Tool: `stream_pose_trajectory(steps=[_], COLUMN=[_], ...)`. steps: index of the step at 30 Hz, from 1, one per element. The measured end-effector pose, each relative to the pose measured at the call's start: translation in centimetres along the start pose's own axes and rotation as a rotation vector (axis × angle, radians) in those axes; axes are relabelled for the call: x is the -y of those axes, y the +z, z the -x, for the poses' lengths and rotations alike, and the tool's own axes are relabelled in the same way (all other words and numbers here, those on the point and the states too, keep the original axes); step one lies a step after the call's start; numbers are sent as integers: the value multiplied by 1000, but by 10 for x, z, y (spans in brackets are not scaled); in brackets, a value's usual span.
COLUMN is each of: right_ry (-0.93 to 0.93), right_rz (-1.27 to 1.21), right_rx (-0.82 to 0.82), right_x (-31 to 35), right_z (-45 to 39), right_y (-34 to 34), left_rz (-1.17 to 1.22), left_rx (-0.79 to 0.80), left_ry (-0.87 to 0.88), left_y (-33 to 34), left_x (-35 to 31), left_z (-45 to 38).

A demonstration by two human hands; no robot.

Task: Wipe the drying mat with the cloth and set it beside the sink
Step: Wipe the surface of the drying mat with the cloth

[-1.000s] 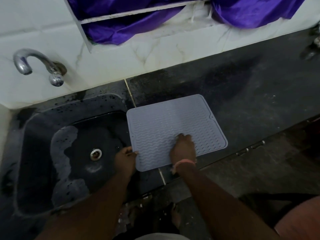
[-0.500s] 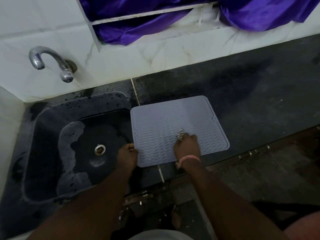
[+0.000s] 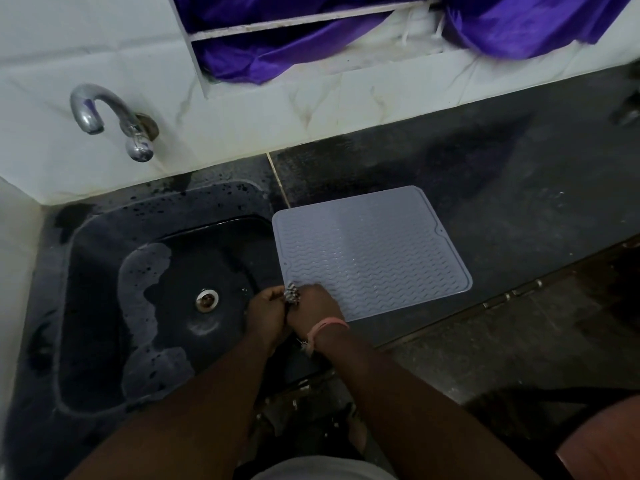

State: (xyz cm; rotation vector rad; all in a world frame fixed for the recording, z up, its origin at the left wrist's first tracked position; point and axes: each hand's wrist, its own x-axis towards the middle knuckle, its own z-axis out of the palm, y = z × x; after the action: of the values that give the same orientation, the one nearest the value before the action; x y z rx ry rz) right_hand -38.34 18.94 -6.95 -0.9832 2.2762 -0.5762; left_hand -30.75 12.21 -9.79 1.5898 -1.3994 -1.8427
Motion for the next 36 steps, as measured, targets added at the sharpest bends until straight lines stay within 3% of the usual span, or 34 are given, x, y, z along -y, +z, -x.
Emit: stream_pose_trajectory(steps=[2, 4, 7, 9, 11, 14, 19, 23, 26, 29, 32, 36], right_ry=[4, 65, 255, 355, 343, 234, -8, -210, -80, 133, 284, 160], right_rz=[-51, -88, -35, -7, 17, 84, 165, -91, -212, -80, -17, 171], right_rx=[-54, -213, -423, -486, -517, -487, -231, 21, -198, -404, -402, -343], right_x=[-11, -35, -79, -97, -96, -68, -13, -5, -28, -73, -95, -71], right_z=[-2, -4, -6, -8, -12, -14, 0, -1, -20, -43, -54, -48], right_y=[-7, -25, -59, -68, -59, -26, 12, -7, -39, -70, -80, -50], left_rz=[20, 57, 119, 132, 139, 148, 147, 103, 130, 132, 170, 195], left_rx=[49, 62, 77, 86, 88, 77, 98, 44, 111, 121, 125, 114], left_ry=[-20, -52, -92, -100, -100, -103, -93, -94, -118, -128, -129, -120], left_y=[-2, -3, -3, -4, -5, -5, -6, -8, -10, -10, -9, -9], left_x=[-1, -2, 0, 4, 7, 7, 7, 6, 5, 4, 4, 0], left_z=[0, 0, -3, -3, -3, -1, -2, -1, 0, -1, -2, -3])
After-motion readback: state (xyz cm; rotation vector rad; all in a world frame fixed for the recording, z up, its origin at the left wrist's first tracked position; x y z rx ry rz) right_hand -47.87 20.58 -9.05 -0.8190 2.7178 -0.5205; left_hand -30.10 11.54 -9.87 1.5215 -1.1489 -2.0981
